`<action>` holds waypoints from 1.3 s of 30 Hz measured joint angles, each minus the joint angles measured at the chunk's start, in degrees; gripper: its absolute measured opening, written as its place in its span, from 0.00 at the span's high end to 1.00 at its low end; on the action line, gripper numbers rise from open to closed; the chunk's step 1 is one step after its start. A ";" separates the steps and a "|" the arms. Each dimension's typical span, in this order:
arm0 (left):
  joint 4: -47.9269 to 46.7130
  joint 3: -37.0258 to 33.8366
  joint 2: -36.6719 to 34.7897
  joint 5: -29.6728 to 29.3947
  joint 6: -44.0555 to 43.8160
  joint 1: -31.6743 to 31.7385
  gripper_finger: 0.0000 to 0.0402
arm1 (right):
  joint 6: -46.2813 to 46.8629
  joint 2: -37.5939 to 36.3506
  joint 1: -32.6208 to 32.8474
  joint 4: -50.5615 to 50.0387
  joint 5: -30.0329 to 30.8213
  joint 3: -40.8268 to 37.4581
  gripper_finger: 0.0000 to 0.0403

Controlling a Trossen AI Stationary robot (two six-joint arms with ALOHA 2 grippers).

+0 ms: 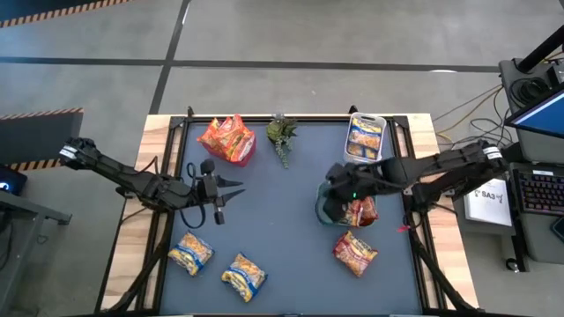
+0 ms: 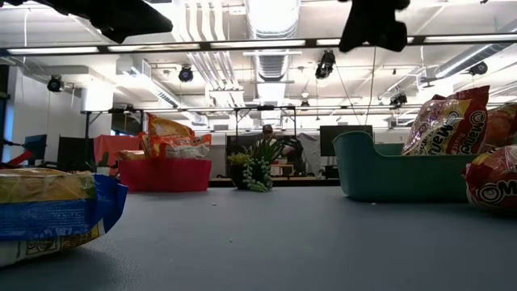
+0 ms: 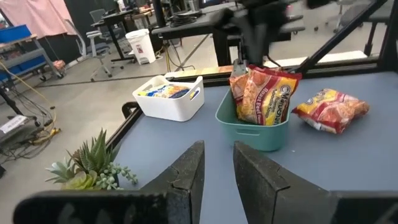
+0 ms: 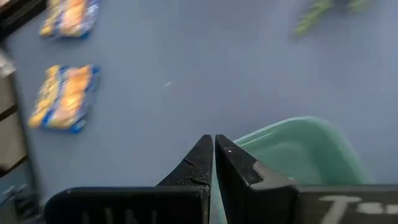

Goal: Sort Maruchan noodles
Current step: Put the red noodle pack into the green bin

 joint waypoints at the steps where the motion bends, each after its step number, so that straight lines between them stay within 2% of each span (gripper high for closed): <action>1: 0.26 0.00 -0.01 0.01 -0.50 0.00 0.83 | 0.50 0.65 1.19 0.47 -0.77 0.40 0.98; 6: 1.34 0.00 0.00 0.07 -0.96 0.00 0.83 | 5.63 3.65 6.00 0.91 -5.34 2.86 0.98; 13: 5.68 0.00 0.63 0.07 -0.75 0.00 0.83 | 15.62 9.32 9.93 -0.09 -22.64 4.63 0.98; 16: 7.59 0.00 1.05 0.07 -0.70 0.00 0.83 | 21.18 12.06 13.03 -3.19 -26.51 4.61 0.98; 22: 7.84 1.23 1.05 0.07 -0.73 0.00 0.83 | 29.27 17.93 21.62 -18.11 -27.25 4.54 0.98; 25: 7.89 2.00 1.31 0.07 -0.74 0.00 0.83 | 32.56 21.04 24.46 -28.00 -24.51 4.48 0.98; 27: 7.80 2.57 1.64 0.07 -0.81 0.00 0.83 | 33.60 23.09 25.65 -31.25 -22.16 4.32 0.98; 33: 7.73 4.44 3.06 0.07 -0.89 0.00 0.83 | 31.81 27.74 26.63 -27.85 -21.35 4.24 0.98; 37: 7.38 6.24 4.86 0.06 0.67 0.00 0.83 | 29.56 29.63 26.49 -21.97 -21.07 4.90 0.98; 39: 7.26 7.08 6.01 0.06 2.19 0.00 0.83 | 28.20 29.88 26.26 -18.61 -18.72 5.87 0.98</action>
